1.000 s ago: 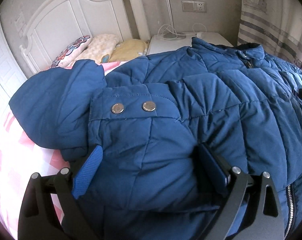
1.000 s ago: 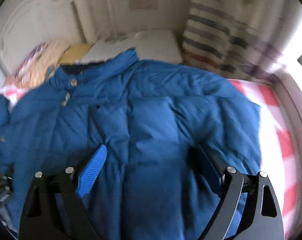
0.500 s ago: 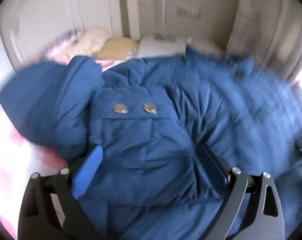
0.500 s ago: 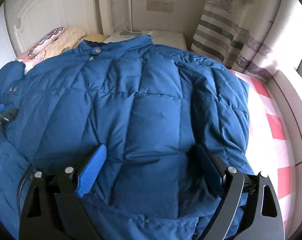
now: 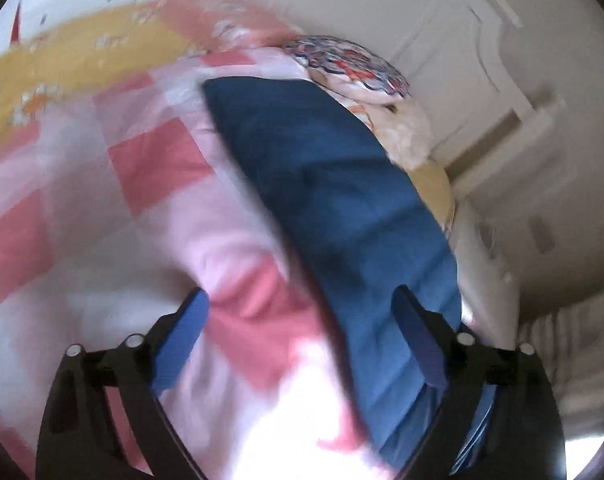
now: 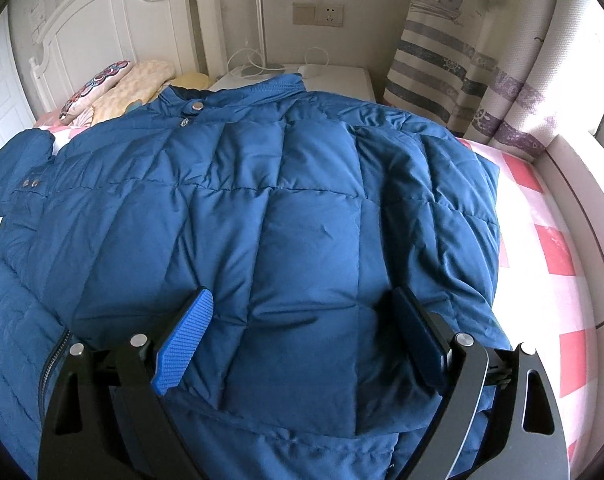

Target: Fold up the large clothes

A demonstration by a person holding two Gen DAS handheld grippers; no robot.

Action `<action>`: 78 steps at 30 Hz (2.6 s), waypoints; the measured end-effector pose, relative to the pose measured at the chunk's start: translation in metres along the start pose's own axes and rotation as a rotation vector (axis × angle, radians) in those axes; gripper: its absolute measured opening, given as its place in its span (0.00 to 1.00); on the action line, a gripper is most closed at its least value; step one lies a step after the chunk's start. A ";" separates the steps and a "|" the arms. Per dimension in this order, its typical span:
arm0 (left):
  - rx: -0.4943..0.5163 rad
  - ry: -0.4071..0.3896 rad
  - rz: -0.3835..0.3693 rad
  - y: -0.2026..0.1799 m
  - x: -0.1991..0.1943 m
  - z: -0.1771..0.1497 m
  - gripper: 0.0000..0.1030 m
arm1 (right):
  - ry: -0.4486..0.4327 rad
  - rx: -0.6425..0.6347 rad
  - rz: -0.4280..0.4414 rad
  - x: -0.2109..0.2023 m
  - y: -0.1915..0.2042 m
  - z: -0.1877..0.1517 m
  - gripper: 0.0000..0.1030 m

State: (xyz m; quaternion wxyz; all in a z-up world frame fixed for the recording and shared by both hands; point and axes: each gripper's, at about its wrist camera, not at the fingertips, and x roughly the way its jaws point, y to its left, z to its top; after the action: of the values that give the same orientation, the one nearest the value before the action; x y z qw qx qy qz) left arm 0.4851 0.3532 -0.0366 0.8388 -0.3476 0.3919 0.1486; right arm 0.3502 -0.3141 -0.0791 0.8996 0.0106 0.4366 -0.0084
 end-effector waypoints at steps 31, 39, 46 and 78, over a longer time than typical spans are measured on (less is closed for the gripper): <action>1.334 -0.064 -0.057 -0.282 -0.047 -0.451 0.26 | -0.198 0.325 0.133 -0.035 -0.056 -0.016 0.84; 1.424 -0.111 -0.070 -0.260 -0.097 -0.448 0.64 | -0.203 0.359 0.159 -0.036 -0.062 -0.018 0.84; 0.975 -0.175 -0.052 -0.170 -0.137 -0.331 0.85 | -0.201 0.357 0.165 -0.036 -0.062 -0.020 0.84; 0.735 -0.090 0.033 -0.138 -0.042 -0.281 0.80 | -0.211 -0.482 0.054 -0.031 0.208 0.022 0.76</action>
State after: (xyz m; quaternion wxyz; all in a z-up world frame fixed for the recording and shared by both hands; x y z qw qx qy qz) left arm 0.3741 0.0587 -0.0668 0.9214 -0.0097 0.3875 0.0266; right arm 0.3533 -0.1061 -0.0384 0.9165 -0.1932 0.3295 0.1188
